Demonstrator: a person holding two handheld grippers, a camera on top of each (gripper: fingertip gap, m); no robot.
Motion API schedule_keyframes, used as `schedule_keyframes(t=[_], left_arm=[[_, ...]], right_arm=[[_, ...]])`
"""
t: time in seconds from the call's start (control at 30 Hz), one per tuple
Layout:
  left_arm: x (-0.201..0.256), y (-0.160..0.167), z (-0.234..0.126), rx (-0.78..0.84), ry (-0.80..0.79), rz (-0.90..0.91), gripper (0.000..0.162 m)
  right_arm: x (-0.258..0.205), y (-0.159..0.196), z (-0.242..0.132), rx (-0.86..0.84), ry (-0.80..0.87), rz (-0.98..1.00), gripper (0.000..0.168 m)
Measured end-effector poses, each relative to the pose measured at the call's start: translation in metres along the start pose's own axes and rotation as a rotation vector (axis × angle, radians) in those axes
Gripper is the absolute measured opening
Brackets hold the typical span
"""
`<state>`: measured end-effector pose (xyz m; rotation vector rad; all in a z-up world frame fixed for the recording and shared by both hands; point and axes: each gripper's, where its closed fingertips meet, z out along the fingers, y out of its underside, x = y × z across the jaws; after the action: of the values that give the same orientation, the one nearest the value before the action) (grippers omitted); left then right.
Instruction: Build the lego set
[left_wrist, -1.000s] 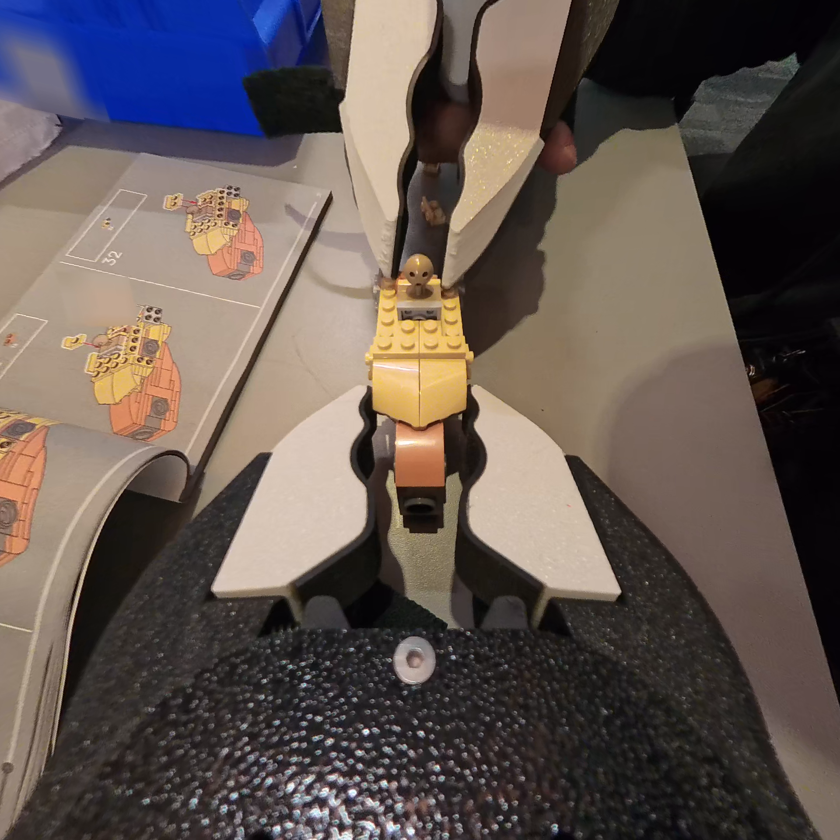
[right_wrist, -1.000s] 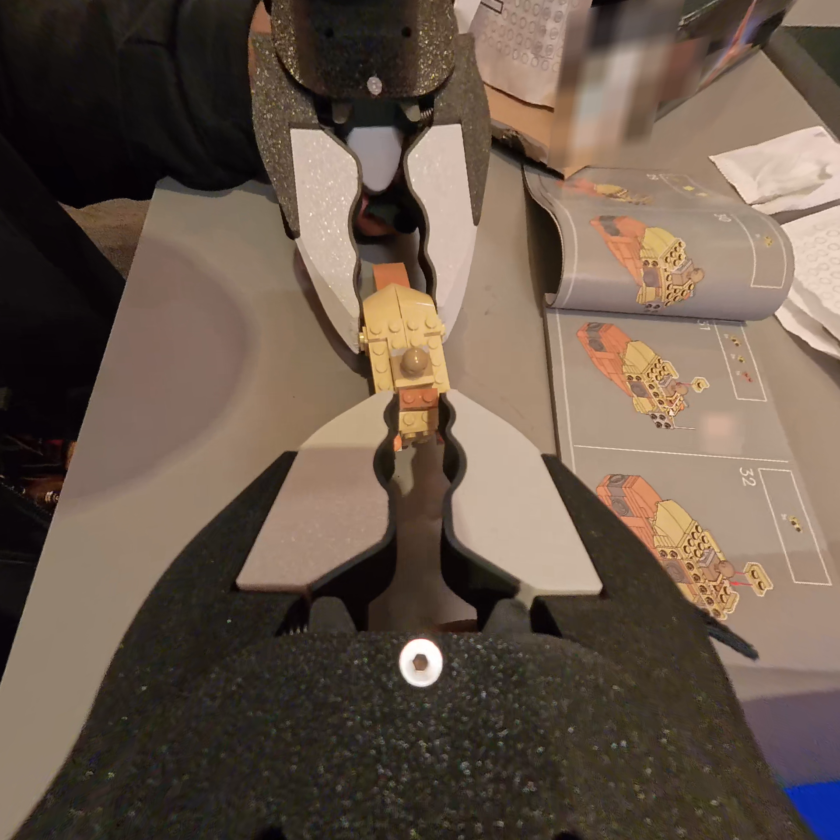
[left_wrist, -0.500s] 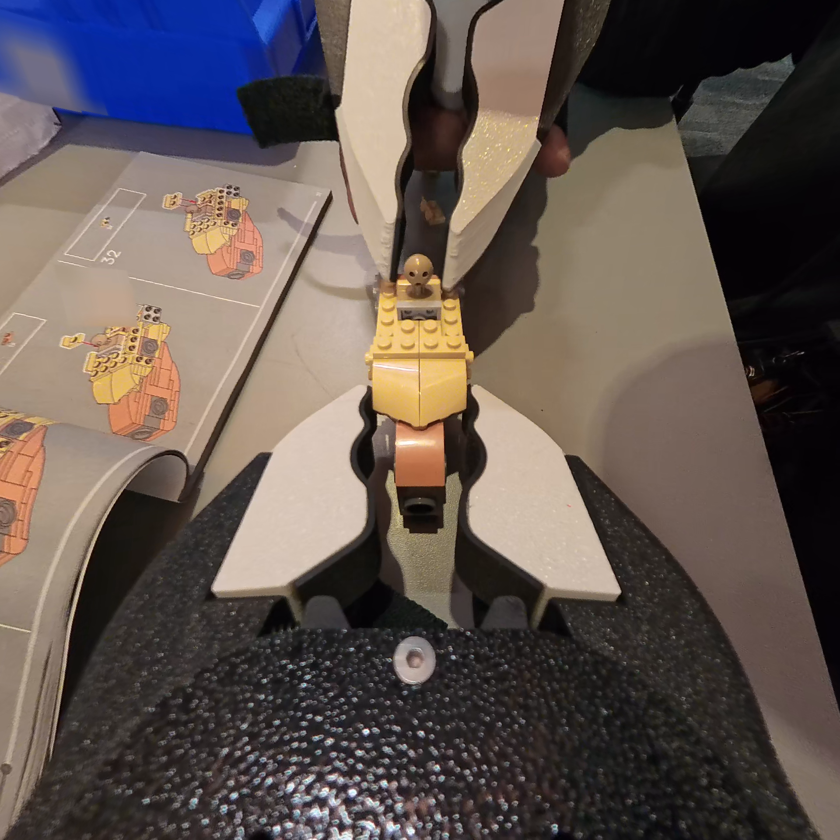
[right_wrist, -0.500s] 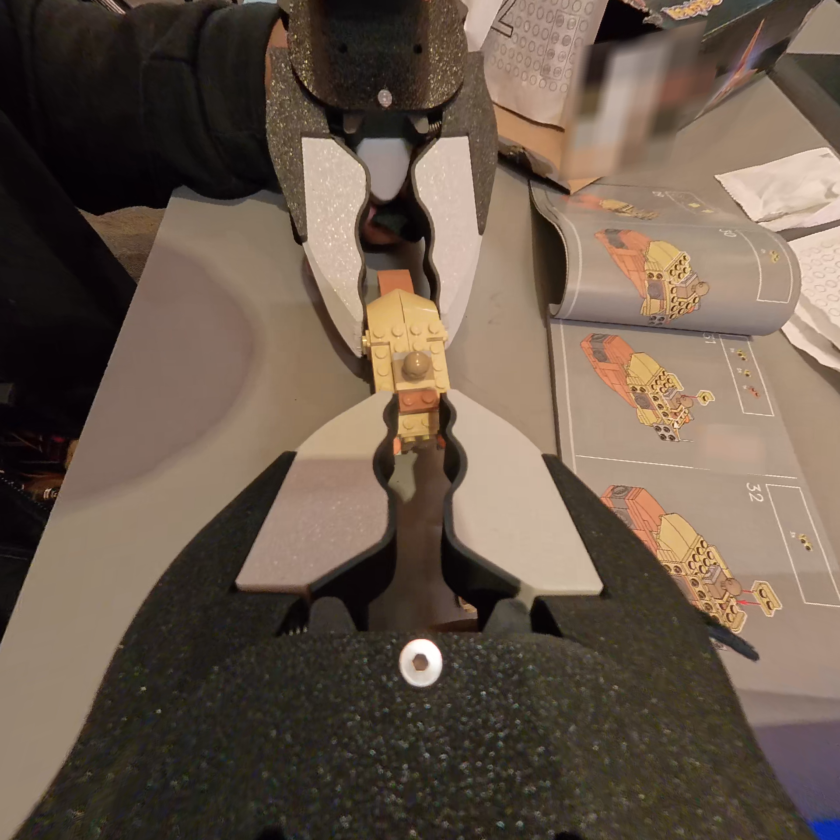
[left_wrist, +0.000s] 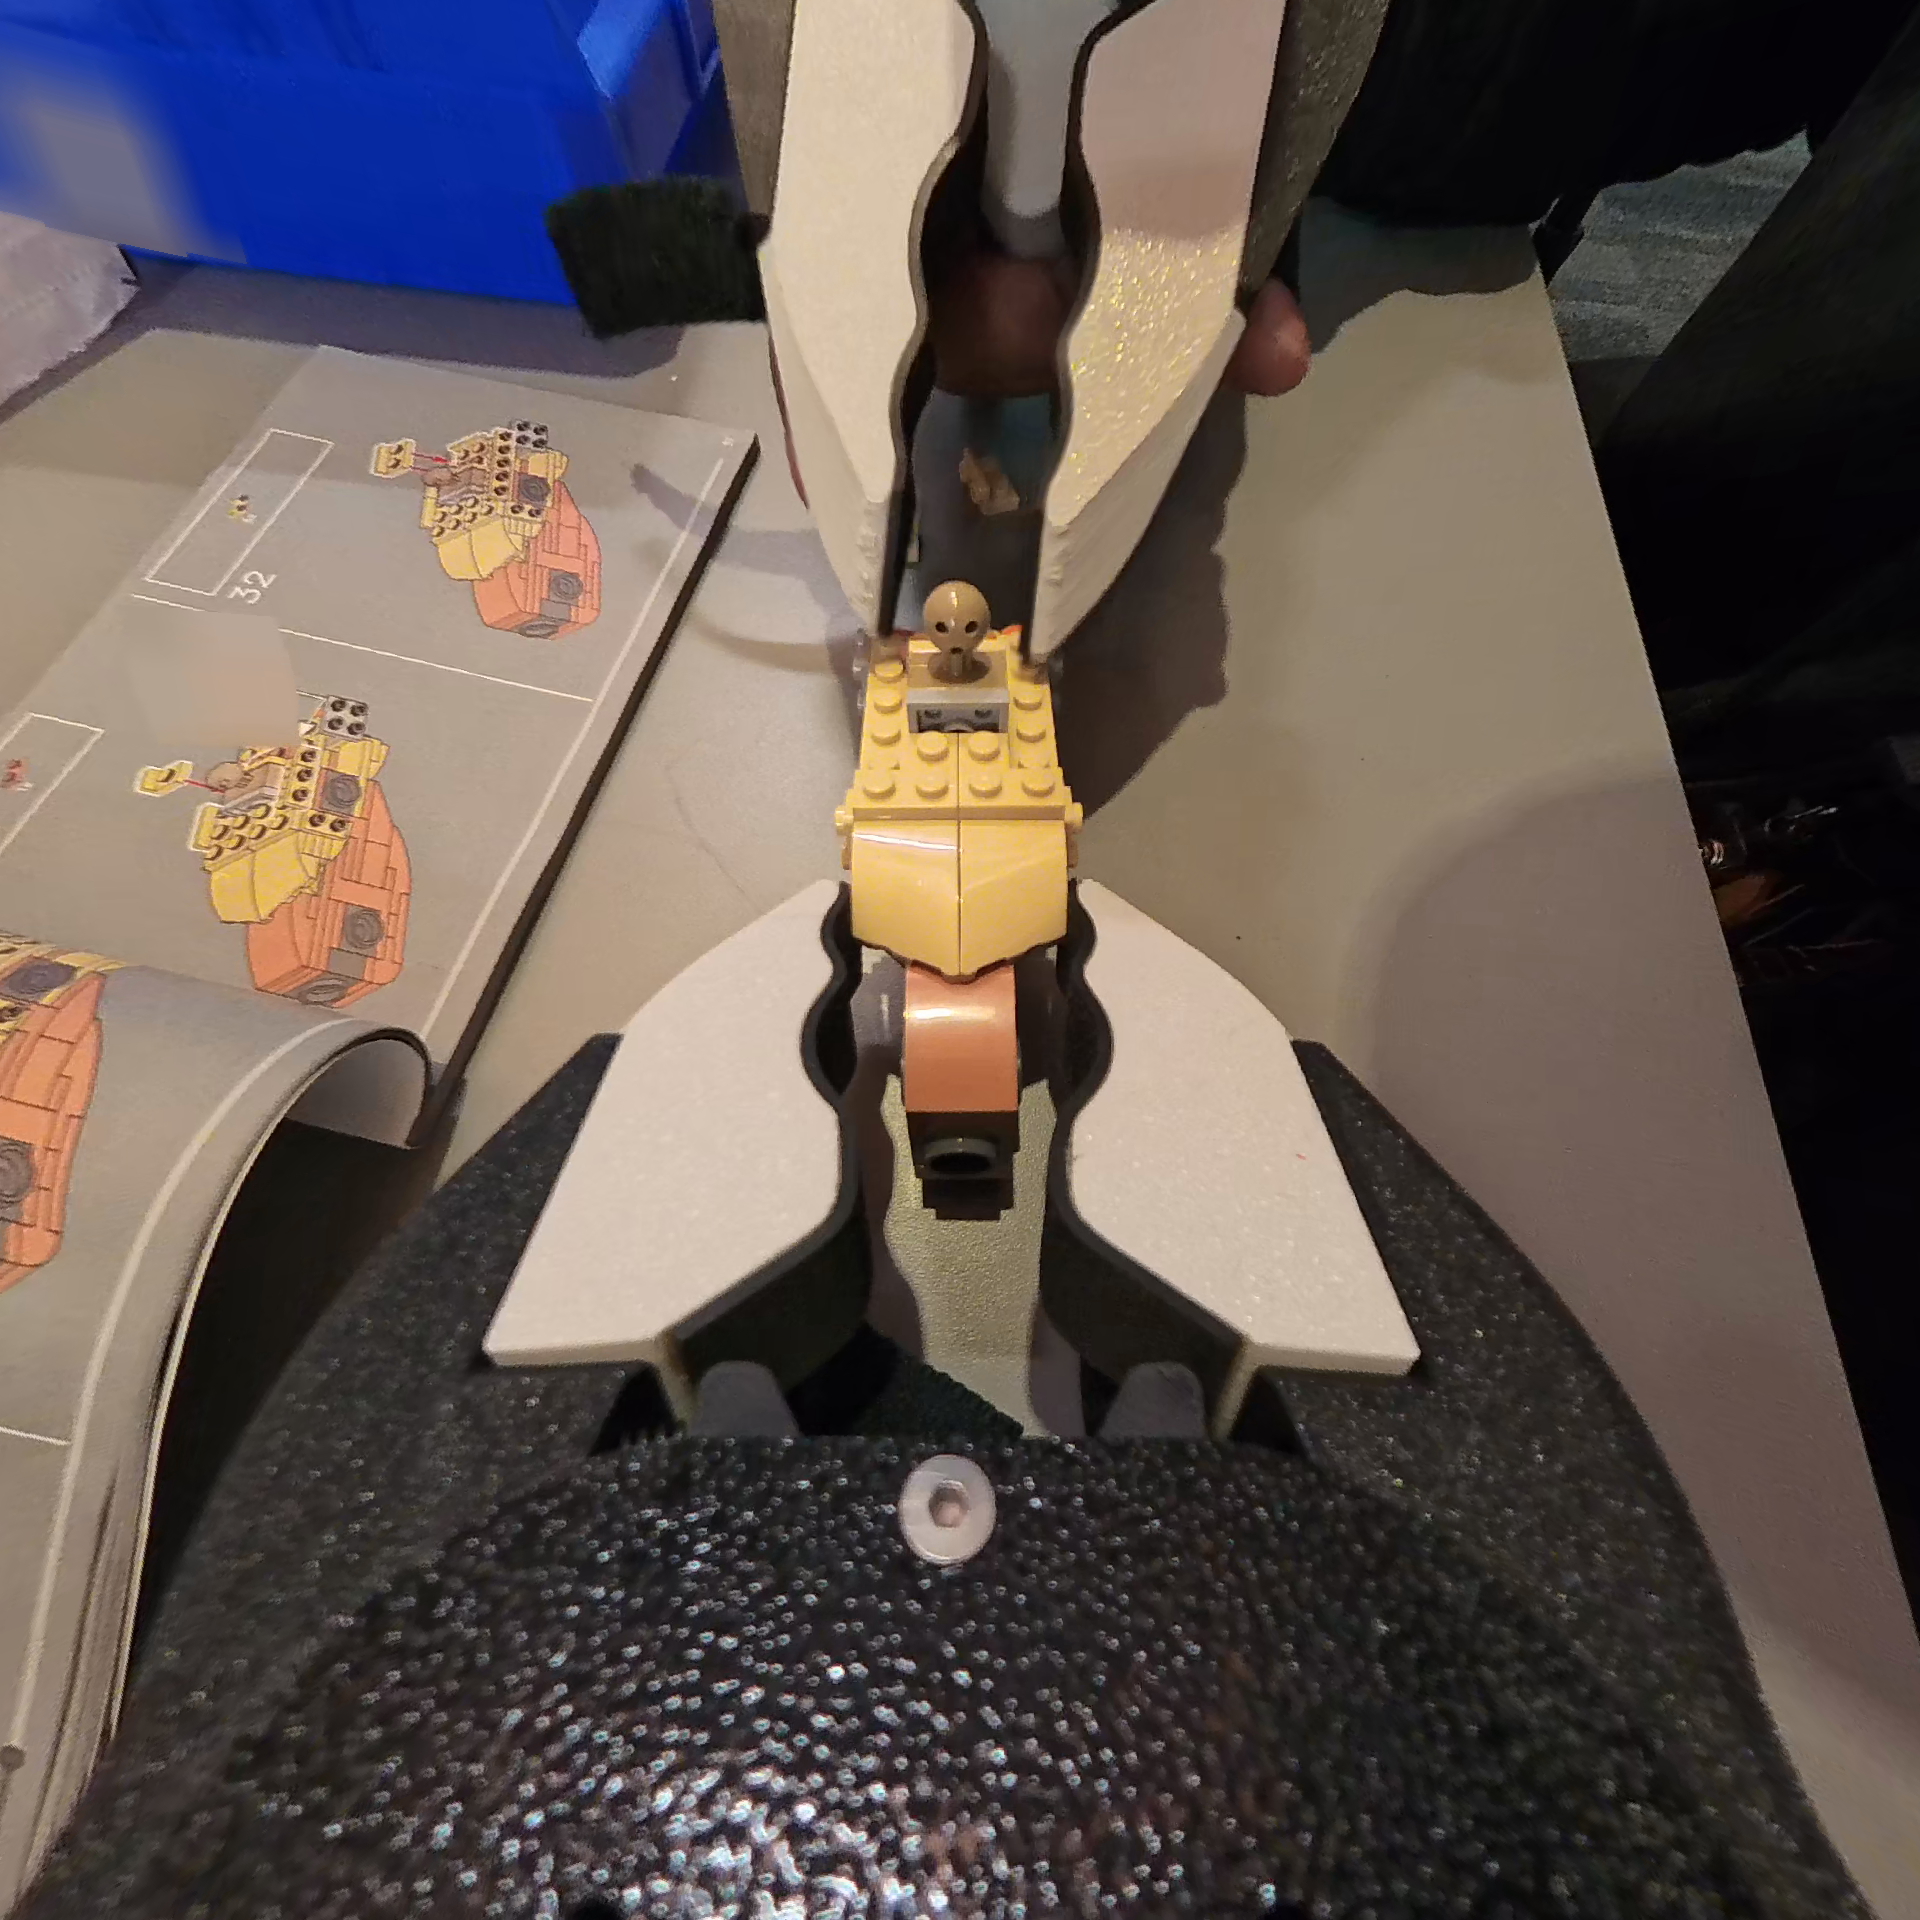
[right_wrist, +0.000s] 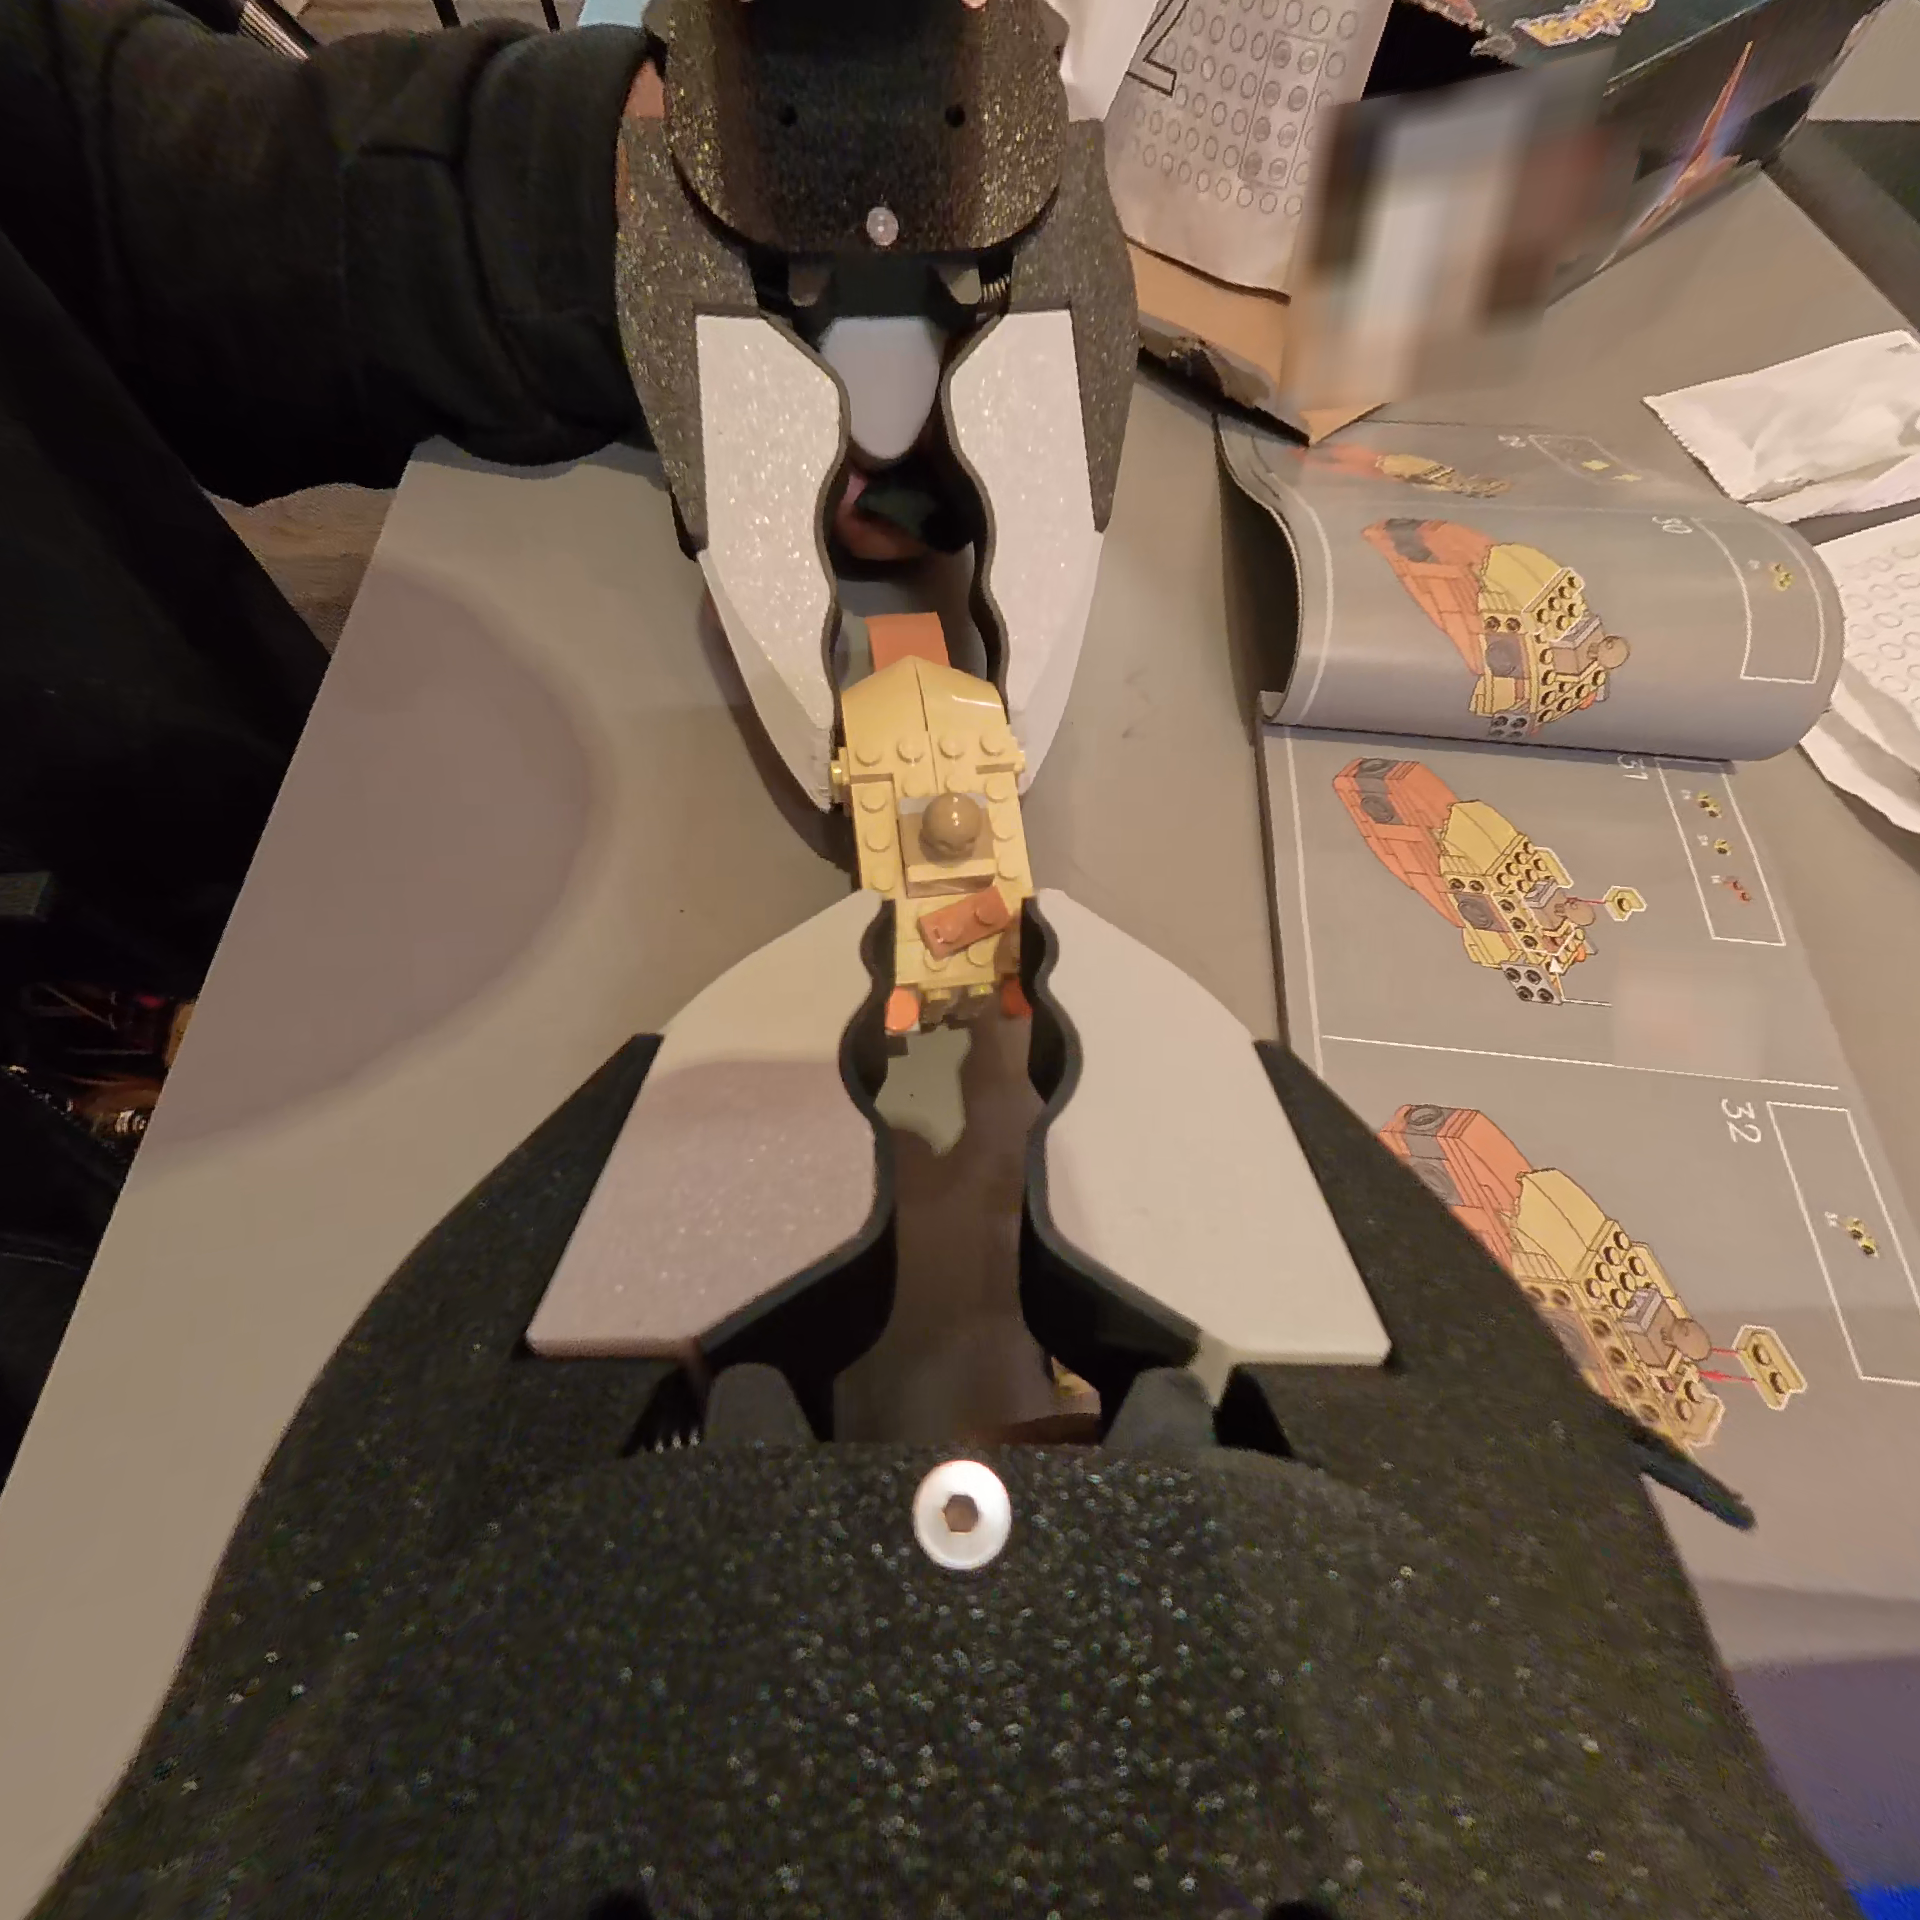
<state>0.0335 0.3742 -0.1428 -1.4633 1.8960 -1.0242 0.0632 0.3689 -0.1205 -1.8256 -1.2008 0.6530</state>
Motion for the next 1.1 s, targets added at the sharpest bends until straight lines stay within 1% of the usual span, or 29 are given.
schedule_keyframes(t=[0.1, 0.2, 0.47, 1.1], left_arm=[[0.0, 0.0, 0.0, 0.0, -0.001, 0.0, 0.036], [0.0, 0.0, 0.0, 0.0, -0.001, 0.0, 0.036], [0.0, 0.0, 0.0, 0.0, -0.004, 0.005, 0.036], [0.0, 0.0, 0.0, 0.0, -0.004, 0.005, 0.036]], right_arm=[[0.0, 0.001, -0.006, -0.001, 0.011, -0.017, 0.023], [0.002, 0.0, -0.012, 0.023, 0.017, 0.001, 0.017], [0.005, 0.001, -0.006, 0.02, -0.001, 0.019, 0.011], [-0.002, -0.001, -0.001, 0.014, -0.018, 0.018, 0.012]])
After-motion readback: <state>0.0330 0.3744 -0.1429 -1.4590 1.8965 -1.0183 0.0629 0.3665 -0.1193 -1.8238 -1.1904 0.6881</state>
